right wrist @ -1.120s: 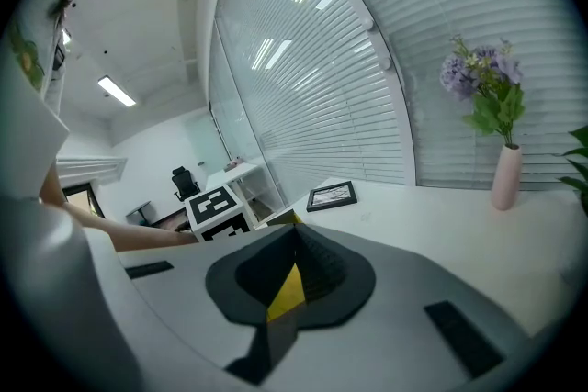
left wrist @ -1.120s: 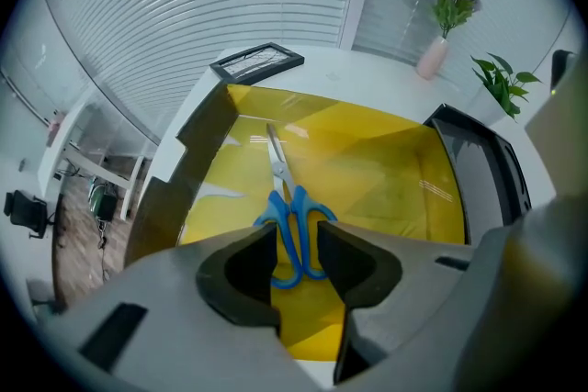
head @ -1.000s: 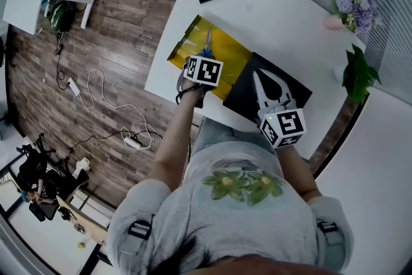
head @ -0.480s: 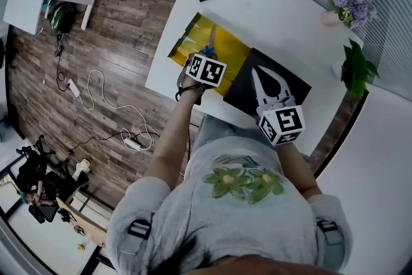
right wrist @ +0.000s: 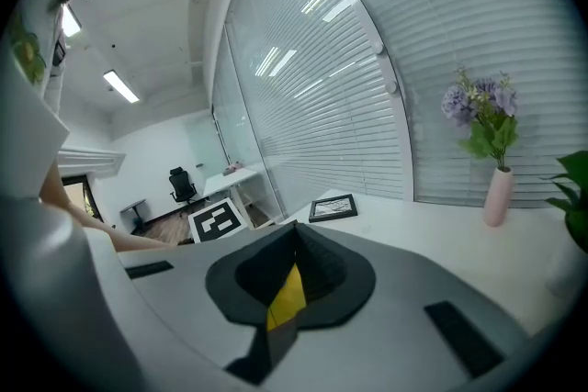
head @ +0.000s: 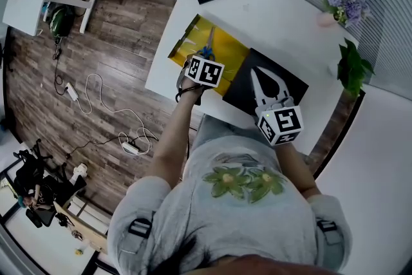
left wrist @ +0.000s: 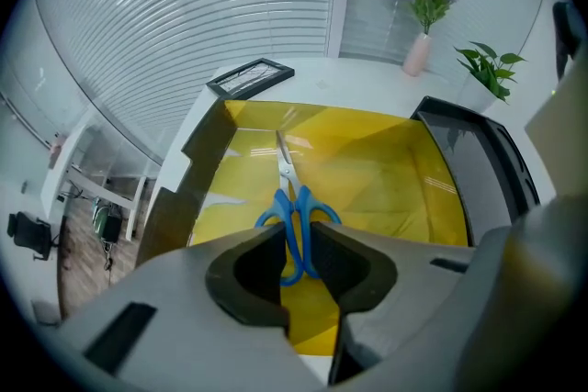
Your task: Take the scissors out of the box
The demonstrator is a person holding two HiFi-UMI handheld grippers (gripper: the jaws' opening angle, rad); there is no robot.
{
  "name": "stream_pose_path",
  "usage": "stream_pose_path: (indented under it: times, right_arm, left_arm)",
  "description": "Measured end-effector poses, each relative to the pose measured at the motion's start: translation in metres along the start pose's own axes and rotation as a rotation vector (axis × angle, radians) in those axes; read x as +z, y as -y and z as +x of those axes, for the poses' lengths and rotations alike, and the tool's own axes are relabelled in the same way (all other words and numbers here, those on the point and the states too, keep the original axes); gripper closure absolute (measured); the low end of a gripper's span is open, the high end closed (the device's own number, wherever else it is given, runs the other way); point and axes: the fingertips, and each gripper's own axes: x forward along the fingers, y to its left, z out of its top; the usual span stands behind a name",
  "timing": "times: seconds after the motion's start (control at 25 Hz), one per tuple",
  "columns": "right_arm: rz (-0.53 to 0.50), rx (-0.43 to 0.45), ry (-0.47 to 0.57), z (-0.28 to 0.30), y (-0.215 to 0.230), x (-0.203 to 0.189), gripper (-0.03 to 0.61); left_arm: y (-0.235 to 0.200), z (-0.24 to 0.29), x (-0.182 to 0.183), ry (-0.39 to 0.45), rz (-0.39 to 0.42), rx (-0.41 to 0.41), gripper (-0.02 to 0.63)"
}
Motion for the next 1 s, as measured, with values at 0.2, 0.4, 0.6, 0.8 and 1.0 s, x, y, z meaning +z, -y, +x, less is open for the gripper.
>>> stream_pose_path:
  times: [0.2,0.4,0.6,0.8,1.0]
  right_arm:
    - [-0.002,0.001,0.003,-0.001,-0.006,0.002,0.571]
    - [-0.007,0.005,0.004,-0.001,-0.012,0.002,0.572]
    - [-0.013,0.009,0.008,-0.001,-0.015,0.004,0.571]
    - [-0.019,0.013,0.012,-0.003,-0.017,0.006,0.572]
    - [-0.02,0.016,0.016,-0.005,-0.019,0.007,0.572]
  left_arm:
    - [-0.001,-0.006,0.002,0.046,-0.018,0.005,0.523]
    - [-0.002,-0.015,0.003,0.089,-0.023,0.019,0.523]
    - [-0.008,-0.019,-0.002,0.101,-0.035,0.038,0.523]
    - [-0.011,-0.025,-0.004,0.116,-0.038,0.057,0.523]
    - [-0.013,-0.029,-0.006,0.122,-0.042,0.062,0.523]
